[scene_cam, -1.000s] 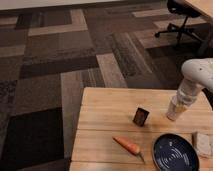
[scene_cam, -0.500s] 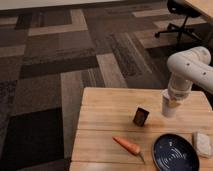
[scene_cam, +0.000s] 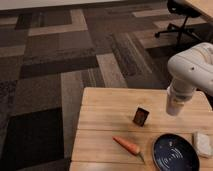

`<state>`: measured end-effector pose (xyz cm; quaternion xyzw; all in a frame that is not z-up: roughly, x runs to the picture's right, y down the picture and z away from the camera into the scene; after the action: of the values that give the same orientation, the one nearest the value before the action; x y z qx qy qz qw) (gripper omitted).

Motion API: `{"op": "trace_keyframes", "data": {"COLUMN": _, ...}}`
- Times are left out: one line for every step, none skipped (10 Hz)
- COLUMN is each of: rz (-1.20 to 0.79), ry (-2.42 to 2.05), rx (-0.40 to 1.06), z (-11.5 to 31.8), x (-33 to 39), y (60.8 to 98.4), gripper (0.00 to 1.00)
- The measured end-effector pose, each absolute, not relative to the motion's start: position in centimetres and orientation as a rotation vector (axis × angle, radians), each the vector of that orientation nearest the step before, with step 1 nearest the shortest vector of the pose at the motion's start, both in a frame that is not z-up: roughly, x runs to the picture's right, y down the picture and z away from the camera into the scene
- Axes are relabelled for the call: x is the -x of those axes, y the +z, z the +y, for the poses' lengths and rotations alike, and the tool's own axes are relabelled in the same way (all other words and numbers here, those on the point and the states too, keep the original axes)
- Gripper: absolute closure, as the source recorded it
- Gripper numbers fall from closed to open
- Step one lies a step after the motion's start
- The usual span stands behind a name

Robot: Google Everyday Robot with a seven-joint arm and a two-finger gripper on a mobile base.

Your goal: Place the ceramic cup in the ceramic bowl

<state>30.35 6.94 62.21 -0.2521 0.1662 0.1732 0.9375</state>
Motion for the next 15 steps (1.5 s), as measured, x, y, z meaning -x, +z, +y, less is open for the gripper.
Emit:
{"op": "trace_keyframes", "data": {"rz": 0.341, "ry": 0.356, "rx": 0.515, "z": 7.0, "x": -30.5, "y": 62.2, "gripper": 1.00}}
{"op": "trace_keyframes", "data": {"rz": 0.341, "ry": 0.355, "rx": 0.515, "z": 7.0, "x": -30.4, "y": 62.2, "gripper": 1.00}}
{"op": "trace_keyframes", "data": {"rz": 0.340, "ry": 0.354, "rx": 0.515, "z": 6.9, "x": -30.4, "y": 62.2, "gripper": 1.00}}
{"op": "trace_keyframes", "data": {"rz": 0.340, "ry": 0.354, "rx": 0.516, "z": 7.0, "x": -30.4, "y": 62.2, "gripper": 1.00}}
{"op": "trace_keyframes", "data": {"rz": 0.331, "ry": 0.332, "rx": 0.519, "z": 7.5, "x": -29.8, "y": 61.9, "gripper": 1.00}}
{"op": "trace_keyframes", "data": {"rz": 0.298, "ry": 0.285, "rx": 0.514, "z": 8.4, "x": -28.4, "y": 61.0, "gripper": 1.00}}
{"op": "trace_keyframes", "data": {"rz": 0.266, "ry": 0.257, "rx": 0.504, "z": 9.0, "x": -27.1, "y": 60.2, "gripper": 1.00}}
{"op": "trace_keyframes", "data": {"rz": 0.233, "ry": 0.237, "rx": 0.482, "z": 9.4, "x": -26.0, "y": 58.9, "gripper": 1.00}}
{"op": "trace_keyframes", "data": {"rz": 0.221, "ry": 0.237, "rx": 0.472, "z": 9.6, "x": -25.7, "y": 58.3, "gripper": 1.00}}
{"op": "trace_keyframes", "data": {"rz": 0.208, "ry": 0.247, "rx": 0.458, "z": 10.2, "x": -25.6, "y": 57.5, "gripper": 1.00}}
{"op": "trace_keyframes", "data": {"rz": 0.194, "ry": 0.274, "rx": 0.456, "z": 11.7, "x": -25.8, "y": 56.6, "gripper": 1.00}}
{"op": "trace_keyframes", "data": {"rz": 0.185, "ry": 0.293, "rx": 0.464, "z": 13.2, "x": -26.1, "y": 56.1, "gripper": 1.00}}
{"op": "trace_keyframes", "data": {"rz": 0.178, "ry": 0.312, "rx": 0.478, "z": 14.8, "x": -26.5, "y": 55.8, "gripper": 1.00}}
{"op": "trace_keyframes", "data": {"rz": 0.172, "ry": 0.327, "rx": 0.490, "z": 16.3, "x": -26.8, "y": 55.6, "gripper": 1.00}}
{"op": "trace_keyframes", "data": {"rz": 0.165, "ry": 0.344, "rx": 0.494, "z": 17.8, "x": -27.1, "y": 55.5, "gripper": 1.00}}
